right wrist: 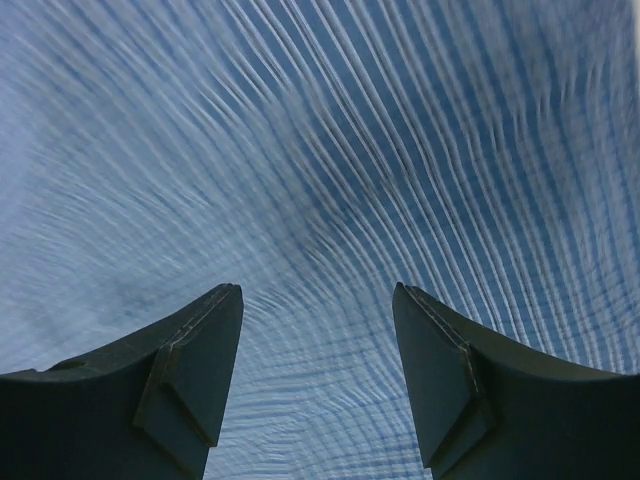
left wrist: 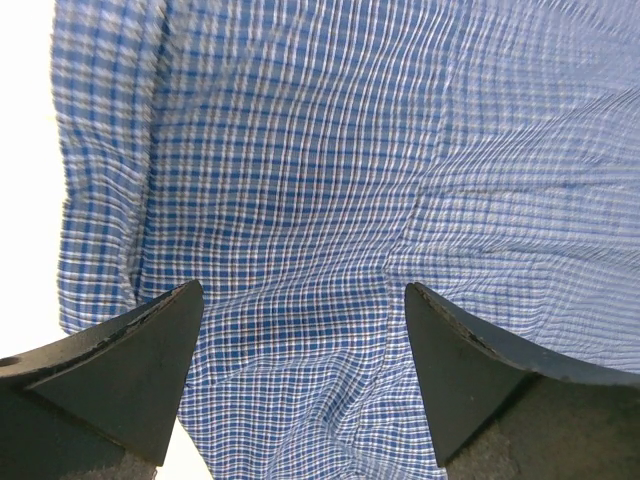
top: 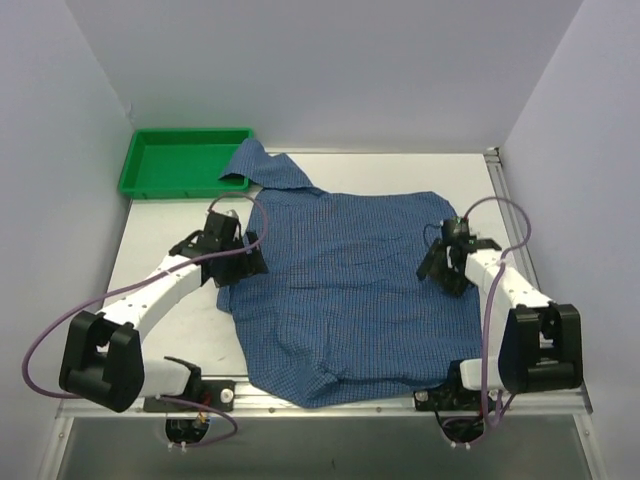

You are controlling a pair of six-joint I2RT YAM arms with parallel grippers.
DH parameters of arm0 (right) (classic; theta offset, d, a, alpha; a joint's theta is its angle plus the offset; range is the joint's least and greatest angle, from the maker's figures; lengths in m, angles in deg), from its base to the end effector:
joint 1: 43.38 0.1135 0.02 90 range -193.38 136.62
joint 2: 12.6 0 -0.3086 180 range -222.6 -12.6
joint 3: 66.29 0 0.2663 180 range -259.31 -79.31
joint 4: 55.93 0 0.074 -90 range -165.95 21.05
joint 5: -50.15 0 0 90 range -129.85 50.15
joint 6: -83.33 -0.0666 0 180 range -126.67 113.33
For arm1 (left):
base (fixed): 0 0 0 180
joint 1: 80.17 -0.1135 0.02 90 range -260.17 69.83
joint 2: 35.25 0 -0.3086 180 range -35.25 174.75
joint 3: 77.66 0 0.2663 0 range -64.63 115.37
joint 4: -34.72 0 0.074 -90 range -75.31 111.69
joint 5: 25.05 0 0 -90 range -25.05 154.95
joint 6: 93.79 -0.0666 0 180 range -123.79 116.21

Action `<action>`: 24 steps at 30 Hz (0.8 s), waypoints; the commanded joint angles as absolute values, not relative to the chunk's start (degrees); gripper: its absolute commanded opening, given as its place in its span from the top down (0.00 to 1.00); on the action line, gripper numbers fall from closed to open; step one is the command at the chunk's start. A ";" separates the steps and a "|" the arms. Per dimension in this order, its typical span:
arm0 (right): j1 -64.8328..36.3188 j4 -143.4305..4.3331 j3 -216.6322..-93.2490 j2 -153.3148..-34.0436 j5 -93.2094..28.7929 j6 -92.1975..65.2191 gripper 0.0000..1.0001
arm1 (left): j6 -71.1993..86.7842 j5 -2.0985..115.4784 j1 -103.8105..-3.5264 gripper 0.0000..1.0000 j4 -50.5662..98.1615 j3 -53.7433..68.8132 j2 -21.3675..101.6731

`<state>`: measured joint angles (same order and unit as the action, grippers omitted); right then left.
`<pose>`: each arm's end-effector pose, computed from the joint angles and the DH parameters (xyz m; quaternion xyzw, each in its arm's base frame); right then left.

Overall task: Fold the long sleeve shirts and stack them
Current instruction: Flatten the shirt out

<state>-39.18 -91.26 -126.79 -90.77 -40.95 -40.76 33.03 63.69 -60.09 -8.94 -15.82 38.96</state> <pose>0.2944 0.0203 0.2224 0.2475 0.9154 0.0955 0.3027 0.2575 -0.0957 0.2368 -0.1360 0.9466 -0.1484 0.2518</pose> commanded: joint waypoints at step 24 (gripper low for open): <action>-48.13 -83.98 -150.84 -122.11 -35.99 -40.96 0.35 | 33.84 64.95 -68.65 0.14 -5.90 17.27 79.62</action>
